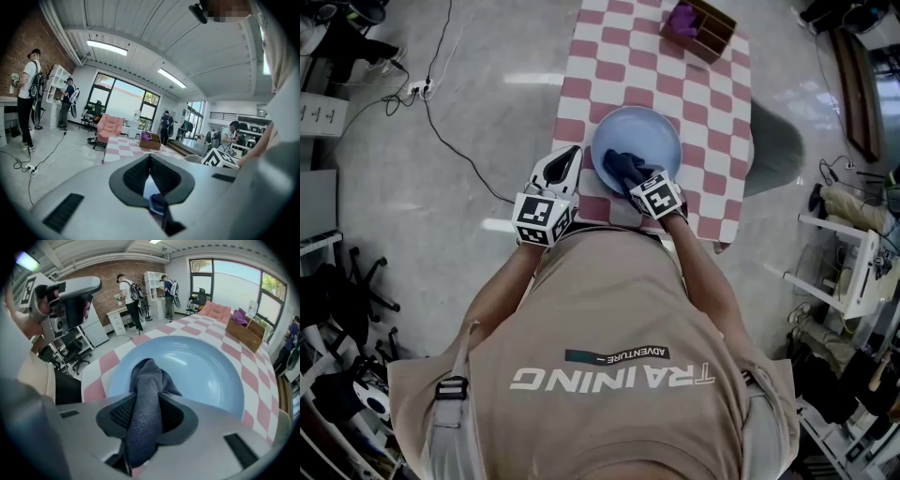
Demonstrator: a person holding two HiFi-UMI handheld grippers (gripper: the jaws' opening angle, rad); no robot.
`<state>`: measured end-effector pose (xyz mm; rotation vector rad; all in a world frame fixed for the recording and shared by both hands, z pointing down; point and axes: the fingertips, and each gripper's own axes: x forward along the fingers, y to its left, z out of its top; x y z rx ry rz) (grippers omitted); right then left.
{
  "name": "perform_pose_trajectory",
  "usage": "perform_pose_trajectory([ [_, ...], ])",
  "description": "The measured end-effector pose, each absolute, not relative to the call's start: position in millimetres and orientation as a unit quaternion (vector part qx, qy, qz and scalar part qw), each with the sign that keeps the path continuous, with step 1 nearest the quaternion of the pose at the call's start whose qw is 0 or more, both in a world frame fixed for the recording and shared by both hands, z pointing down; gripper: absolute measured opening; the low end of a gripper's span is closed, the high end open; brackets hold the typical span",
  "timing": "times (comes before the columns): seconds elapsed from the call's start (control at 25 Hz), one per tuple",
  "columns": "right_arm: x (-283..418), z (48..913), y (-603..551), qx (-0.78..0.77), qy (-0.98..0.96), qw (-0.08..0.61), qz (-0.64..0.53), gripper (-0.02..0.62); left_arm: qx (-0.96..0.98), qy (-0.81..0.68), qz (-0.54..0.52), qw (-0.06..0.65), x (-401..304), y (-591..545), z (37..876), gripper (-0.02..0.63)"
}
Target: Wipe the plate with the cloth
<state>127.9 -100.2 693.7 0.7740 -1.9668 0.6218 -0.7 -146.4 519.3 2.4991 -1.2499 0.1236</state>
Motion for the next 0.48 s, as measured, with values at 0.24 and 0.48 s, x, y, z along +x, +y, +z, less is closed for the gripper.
perform_pose_trajectory([
  [0.24,91.3,695.2,-117.1,0.282,-0.813,0.455,0.229,0.132,0.875,-0.451,0.041,0.171,-13.4,-153.6,519.4,0.012],
  [0.48,75.4,695.7,-156.7,0.272,-0.815,0.469,0.203,0.133,0.871,-0.460,0.043,0.169,-29.3,-159.6,517.8,0.012],
])
